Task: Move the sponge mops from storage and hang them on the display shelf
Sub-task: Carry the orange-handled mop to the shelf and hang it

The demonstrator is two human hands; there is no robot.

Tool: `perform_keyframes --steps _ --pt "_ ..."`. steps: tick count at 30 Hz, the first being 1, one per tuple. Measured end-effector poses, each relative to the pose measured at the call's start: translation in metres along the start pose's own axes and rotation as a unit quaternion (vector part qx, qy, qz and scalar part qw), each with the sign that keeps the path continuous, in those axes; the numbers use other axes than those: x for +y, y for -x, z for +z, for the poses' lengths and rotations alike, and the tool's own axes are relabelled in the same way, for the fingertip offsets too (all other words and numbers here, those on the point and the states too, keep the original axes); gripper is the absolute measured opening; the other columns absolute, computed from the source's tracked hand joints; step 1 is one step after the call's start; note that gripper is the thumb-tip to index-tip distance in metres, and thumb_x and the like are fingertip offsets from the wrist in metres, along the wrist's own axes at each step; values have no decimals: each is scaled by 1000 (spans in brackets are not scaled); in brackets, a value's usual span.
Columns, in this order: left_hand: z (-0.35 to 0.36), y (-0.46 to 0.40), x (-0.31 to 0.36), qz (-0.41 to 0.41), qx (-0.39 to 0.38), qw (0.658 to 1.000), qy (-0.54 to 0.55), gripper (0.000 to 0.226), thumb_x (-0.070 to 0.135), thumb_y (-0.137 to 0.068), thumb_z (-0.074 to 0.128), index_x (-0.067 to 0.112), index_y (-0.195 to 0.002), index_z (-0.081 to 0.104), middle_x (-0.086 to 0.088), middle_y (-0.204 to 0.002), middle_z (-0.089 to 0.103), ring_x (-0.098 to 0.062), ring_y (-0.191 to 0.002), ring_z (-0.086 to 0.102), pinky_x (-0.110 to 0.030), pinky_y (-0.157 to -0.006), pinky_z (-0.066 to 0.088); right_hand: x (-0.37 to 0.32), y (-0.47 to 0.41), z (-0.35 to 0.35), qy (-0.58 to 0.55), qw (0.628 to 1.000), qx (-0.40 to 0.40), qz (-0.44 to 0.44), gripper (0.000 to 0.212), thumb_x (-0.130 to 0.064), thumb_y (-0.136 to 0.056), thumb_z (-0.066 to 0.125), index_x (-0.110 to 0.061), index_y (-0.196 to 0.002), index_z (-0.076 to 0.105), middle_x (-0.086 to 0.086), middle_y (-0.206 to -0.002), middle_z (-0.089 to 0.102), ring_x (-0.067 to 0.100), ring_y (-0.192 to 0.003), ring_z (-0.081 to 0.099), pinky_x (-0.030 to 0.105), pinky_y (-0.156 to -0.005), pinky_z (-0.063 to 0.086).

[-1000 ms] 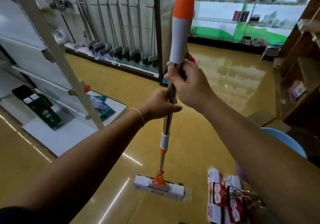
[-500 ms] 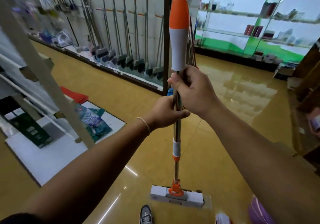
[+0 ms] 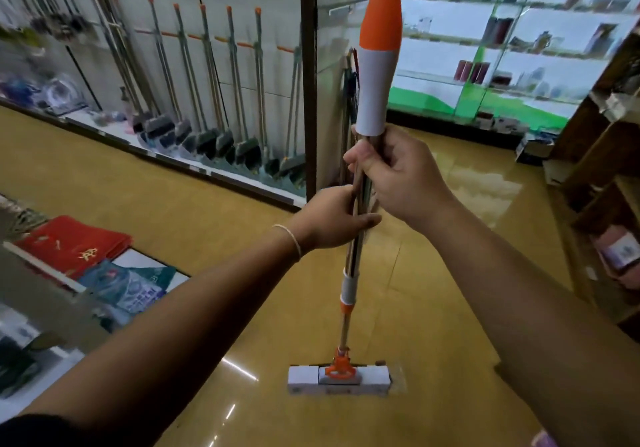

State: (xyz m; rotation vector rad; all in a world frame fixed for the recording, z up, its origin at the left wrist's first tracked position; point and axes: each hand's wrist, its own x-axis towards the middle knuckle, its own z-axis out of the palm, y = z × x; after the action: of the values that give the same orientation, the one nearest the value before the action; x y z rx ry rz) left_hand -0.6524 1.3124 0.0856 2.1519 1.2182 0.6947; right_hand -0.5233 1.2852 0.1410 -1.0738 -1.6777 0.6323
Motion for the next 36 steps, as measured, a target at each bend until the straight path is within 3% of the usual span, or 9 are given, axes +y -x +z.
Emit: perform_keyframes --steps 3,7,10,15,19,22,26,32,36 --pt "-24 -34 -25 -14 -5 999 37 18 33 -88 69 18 -95 64 1 -82 67 -10 -73 65 -20 -60 48 21 -44 14 -15 1000 -1 -14 8 -36 -95 54 -36 -101 58 -7 -90 72 5 -87 70 31 -83 57" --pt "-50 -78 -63 -30 10 996 81 20 36 -87 69 17 -91 67 1 -80 68 0 -67 64 -24 -63 53 56 -107 33 -34 999 -10 -27 10 -41 -93 53 -36 -100 59 -7 -91 72 6 -87 70 32 -82 56" --pt "-69 -118 -95 -42 10 993 109 26 35 -88 68 12 -99 68 -5 -92 71 -12 -84 70 -34 -78 60 82 -160 49 -56 997 -25 -41 8 -41 -94 53 -38 -100 59 -9 -90 72 3 -87 69 26 -78 55" --pt "-105 -196 -151 -93 24 984 153 25 30 -86 71 8 -98 70 -11 -95 73 -28 -94 70 -47 -87 58 123 -255 69 -82 993 -69 -55 8 -28 -99 54 -35 -98 58 -10 -87 71 0 -86 69 19 -77 56" --pt "-135 -250 -187 -97 44 966 235 30 27 -81 73 4 -99 70 -14 -100 72 -26 -98 69 -40 -90 56 147 -329 81 -96 986 -122 -66 5 -23 -100 55 -26 -101 59 -6 -91 70 -1 -86 68 11 -74 52" --pt "-152 -281 -208 -80 86 947 298 40 36 -73 73 5 -98 70 -13 -97 68 -24 -94 66 -34 -85 57 163 -377 96 -119 979 -151 -63 6 -20 -101 54 -25 -103 58 -1 -94 71 0 -86 68 12 -75 53" --pt "-181 -322 -240 -69 132 935 321 41 32 -73 73 1 -100 68 -8 -90 69 -17 -86 68 -26 -75 55 181 -435 123 -116 975 -167 -86 6 -17 -101 53 -21 -102 58 8 -95 70 7 -85 68 18 -76 56" --pt "-225 -373 -312 -71 160 941 289 55 35 -74 74 -9 -105 64 -19 -96 69 -25 -90 69 -37 -82 55 212 -516 179 -68 976 -180 -104 8 -19 -100 56 -14 -99 62 5 -92 69 13 -86 69 38 -82 58" --pt "-259 -409 -379 -82 160 946 269 35 18 -84 68 -8 -106 64 -24 -103 69 -32 -98 69 -42 -88 56 238 -572 229 -56 975 -192 -98 12 -20 -98 56 -10 -101 63 7 -90 68 21 -85 68 47 -80 57"
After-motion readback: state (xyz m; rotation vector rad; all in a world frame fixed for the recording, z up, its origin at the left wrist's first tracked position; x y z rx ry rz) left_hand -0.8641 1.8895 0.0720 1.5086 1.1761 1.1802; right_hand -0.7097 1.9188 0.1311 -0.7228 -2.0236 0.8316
